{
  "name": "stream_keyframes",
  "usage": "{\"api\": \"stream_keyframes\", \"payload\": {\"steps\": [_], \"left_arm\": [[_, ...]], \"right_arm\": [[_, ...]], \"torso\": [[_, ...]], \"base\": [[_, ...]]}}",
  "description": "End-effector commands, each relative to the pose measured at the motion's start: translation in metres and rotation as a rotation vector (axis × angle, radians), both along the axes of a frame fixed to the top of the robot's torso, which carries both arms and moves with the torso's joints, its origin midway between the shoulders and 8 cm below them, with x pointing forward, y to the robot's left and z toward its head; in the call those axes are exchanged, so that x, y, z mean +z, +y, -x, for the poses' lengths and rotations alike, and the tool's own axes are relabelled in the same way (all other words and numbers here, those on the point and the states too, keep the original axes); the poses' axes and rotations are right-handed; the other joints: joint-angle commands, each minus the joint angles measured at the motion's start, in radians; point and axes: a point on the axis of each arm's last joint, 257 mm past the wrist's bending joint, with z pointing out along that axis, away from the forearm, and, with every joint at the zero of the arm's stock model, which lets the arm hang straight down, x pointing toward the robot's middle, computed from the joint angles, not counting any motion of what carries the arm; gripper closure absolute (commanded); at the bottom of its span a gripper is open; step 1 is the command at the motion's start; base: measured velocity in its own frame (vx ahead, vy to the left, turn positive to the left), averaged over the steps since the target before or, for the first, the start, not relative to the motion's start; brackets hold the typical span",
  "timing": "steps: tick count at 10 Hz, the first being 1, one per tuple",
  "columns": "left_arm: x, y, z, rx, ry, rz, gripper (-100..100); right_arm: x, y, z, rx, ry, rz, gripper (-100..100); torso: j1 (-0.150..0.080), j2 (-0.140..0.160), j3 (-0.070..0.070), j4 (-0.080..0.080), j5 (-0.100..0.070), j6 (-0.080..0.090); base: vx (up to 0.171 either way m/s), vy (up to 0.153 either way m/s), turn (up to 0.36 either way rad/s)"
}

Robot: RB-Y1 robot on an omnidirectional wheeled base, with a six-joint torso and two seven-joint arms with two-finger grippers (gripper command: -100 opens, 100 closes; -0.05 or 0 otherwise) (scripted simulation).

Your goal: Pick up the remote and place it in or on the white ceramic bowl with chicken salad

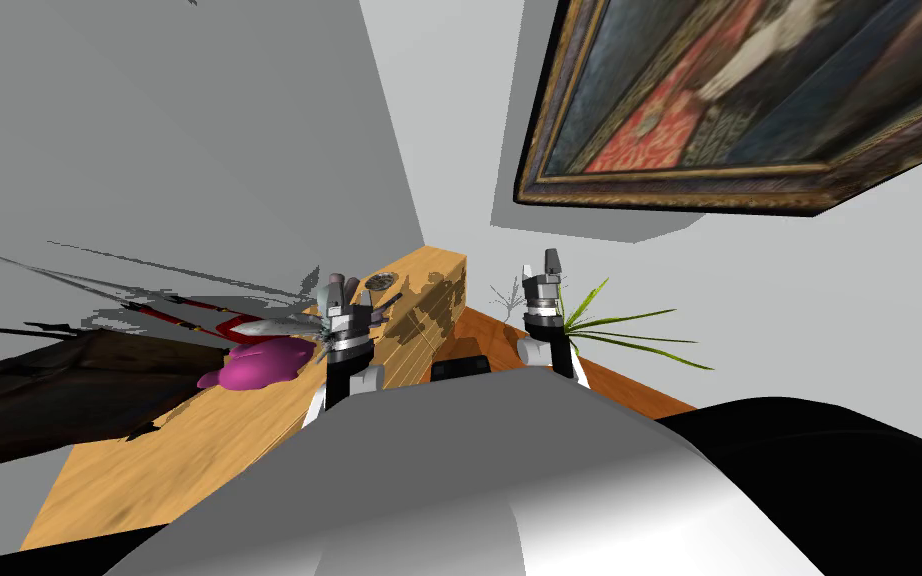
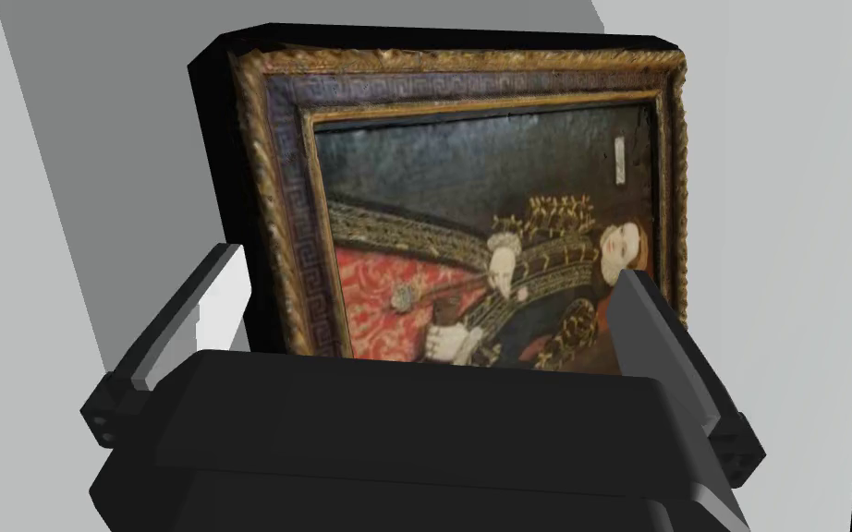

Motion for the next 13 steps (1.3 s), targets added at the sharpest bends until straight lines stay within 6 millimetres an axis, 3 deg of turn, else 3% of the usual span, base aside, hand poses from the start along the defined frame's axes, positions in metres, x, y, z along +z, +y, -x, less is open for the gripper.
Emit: {"api": "stream_keyframes", "payload": {"steps": [1, 13], "left_arm": [[-0.004, 0.006, -0.005, -0.019, 0.023, 0.016, -100], [-0.048, 0.053, -0.05, -0.135, 0.266, 0.221, -100]], "right_arm": [[0.0, 0.0, 0.0, 0.0, 0.0, 0.0, 0], [0.0, 0.0, 0.0, 0.0, 0.0, 0.0, 0]], "torso": [[0.0, 0.0, 0.0, 0.0, 0.0, 0.0], [-0.002, 0.002, 0.001, 0.0, 0.0, 0.0]], "base": [[-0.028, -0.017, 0.008], [-0.049, -0.035, 0.007]]}}
